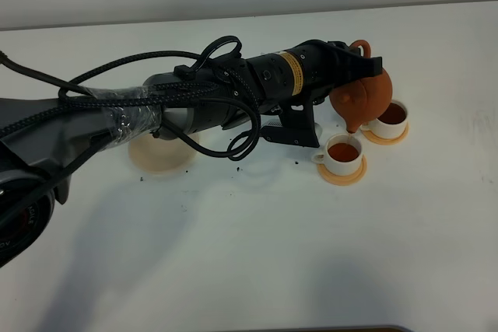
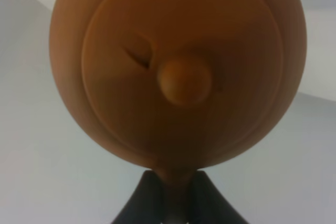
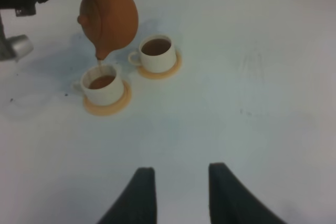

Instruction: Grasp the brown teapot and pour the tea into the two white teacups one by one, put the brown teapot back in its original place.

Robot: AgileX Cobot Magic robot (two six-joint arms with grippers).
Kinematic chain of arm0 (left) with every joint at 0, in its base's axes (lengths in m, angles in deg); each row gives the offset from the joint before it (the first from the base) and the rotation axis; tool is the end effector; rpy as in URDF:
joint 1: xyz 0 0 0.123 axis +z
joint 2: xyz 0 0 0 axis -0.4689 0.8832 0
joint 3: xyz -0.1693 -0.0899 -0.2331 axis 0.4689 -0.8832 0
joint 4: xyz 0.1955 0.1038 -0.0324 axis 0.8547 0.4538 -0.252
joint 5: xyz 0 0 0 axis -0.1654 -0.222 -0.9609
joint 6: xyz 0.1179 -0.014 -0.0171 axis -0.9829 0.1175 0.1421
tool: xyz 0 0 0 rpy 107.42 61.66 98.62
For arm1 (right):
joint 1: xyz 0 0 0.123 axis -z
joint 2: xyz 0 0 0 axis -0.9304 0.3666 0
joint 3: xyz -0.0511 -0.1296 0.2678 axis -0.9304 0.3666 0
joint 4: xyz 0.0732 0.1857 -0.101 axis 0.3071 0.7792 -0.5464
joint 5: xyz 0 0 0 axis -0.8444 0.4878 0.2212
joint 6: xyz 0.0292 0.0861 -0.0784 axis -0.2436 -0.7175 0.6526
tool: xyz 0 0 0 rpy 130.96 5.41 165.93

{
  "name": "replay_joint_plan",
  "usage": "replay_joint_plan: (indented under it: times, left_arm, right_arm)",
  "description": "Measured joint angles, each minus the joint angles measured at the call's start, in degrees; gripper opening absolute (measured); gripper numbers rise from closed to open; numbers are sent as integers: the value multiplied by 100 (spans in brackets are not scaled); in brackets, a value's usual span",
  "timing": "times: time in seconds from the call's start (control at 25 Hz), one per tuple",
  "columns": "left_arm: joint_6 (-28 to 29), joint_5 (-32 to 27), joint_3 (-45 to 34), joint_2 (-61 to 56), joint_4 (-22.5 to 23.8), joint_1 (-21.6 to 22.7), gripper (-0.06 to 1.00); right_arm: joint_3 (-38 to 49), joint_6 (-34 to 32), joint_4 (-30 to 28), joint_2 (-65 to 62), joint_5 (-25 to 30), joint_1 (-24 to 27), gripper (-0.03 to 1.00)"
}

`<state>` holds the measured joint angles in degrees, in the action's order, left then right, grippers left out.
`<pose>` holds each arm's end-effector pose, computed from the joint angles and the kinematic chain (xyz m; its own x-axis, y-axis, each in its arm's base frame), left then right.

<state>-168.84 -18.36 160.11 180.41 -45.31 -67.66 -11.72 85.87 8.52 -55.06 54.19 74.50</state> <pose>0.3710 -0.3348 0.2034 0.5610 0.0404 0.8268 -0.5774 -0.6966 0.4258 -0.0227 0.0455 0.2561 -0.4040 -0.0934 -0.9100 -0.2821 0.9590 0.0268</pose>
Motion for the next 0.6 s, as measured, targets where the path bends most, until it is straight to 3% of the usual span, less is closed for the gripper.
replay_joint_plan:
  times: [0.6]
  left_arm:
    - [0,17,-37,0,153,0,11]
  right_arm:
    - [0,0,0,0,0,0,24]
